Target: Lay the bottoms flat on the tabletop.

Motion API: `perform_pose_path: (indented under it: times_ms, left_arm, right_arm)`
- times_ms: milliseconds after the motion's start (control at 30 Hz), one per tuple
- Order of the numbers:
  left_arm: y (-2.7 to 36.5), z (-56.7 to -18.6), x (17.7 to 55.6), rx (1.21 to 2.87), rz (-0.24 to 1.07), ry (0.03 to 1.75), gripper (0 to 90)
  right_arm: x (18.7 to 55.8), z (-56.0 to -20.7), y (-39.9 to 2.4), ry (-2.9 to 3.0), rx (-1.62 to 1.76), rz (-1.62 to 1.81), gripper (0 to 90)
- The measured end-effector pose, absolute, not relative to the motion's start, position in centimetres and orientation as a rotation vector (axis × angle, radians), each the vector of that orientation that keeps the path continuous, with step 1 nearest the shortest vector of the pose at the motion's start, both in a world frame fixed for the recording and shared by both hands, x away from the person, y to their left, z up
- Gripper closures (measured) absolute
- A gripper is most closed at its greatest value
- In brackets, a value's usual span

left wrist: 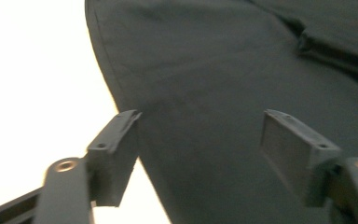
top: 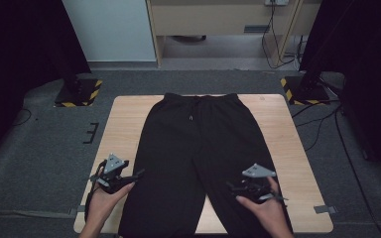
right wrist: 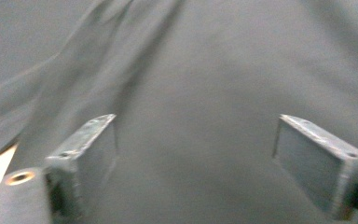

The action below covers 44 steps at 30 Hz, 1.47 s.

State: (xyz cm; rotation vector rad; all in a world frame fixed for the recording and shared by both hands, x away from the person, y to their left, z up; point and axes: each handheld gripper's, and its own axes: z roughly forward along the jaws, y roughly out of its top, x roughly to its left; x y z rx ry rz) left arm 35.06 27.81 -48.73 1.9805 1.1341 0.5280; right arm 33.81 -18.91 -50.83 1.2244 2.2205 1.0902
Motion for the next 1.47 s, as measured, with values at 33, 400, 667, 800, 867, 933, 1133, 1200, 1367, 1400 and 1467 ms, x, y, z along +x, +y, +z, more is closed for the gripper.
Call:
perform_pose_path:
  times_ms: [33, 400, 667, 800, 867, 933, 1133, 1200, 1367, 1400, 1467]
  left_arm:
    - [28.0, -48.7, 35.7, 2.000, 0.527, 1.143, 19.6]
    - [31.4, -50.9, 42.4, 2.015, 0.501, 1.321, 8.3]
    - [31.7, -51.6, 43.4, 2.027, 0.518, 1.344, 8.3]
    - [32.0, -51.8, 43.7, 2.037, 0.542, 1.360, 8.3]
    - [32.1, -52.1, 43.8, 2.042, 0.543, 1.365, 8.3]
    - [32.1, -52.4, 43.8, 2.048, 0.544, 1.366, 8.3]
    - [32.3, -53.7, 43.3, 2.018, 0.571, 1.358, 4.6]
    - [32.3, -53.7, 43.1, 2.019, 0.572, 1.359, 4.6]
    - [32.3, -53.7, 43.1, 2.016, 0.575, 1.373, 3.8]
    - [32.3, -53.7, 43.2, 2.017, 0.574, 1.374, 3.1]
    - [32.3, -53.7, 43.3, 2.016, 0.571, 1.374, 2.3]
  right_arm:
    - [34.5, -50.5, -20.1, 2.217, 1.222, 1.076, 8.4]
    - [42.4, -50.8, -31.6, 2.038, 1.491, 0.959, 16.1]
    - [44.8, -53.1, -33.0, 1.999, 1.598, 0.884, 15.2]
    - [45.1, -53.5, -33.1, 1.963, 1.609, 0.864, 15.3]
    - [45.1, -53.6, -33.1, 1.949, 1.599, 0.860, 15.2]
    - [45.0, -53.9, -33.0, 1.949, 1.560, 0.844, 14.4]
    - [44.5, -53.9, -33.0, 1.949, 1.563, 0.847, 14.2]
    - [44.2, -53.9, -32.9, 1.962, 1.552, 0.851, 14.2]
    - [43.7, -53.8, -32.8, 1.966, 1.550, 0.850, 14.2]
    - [43.7, -53.9, -32.8, 1.960, 1.553, 0.851, 14.2]
    - [43.7, -53.9, -32.8, 1.962, 1.552, 0.851, 14.1]
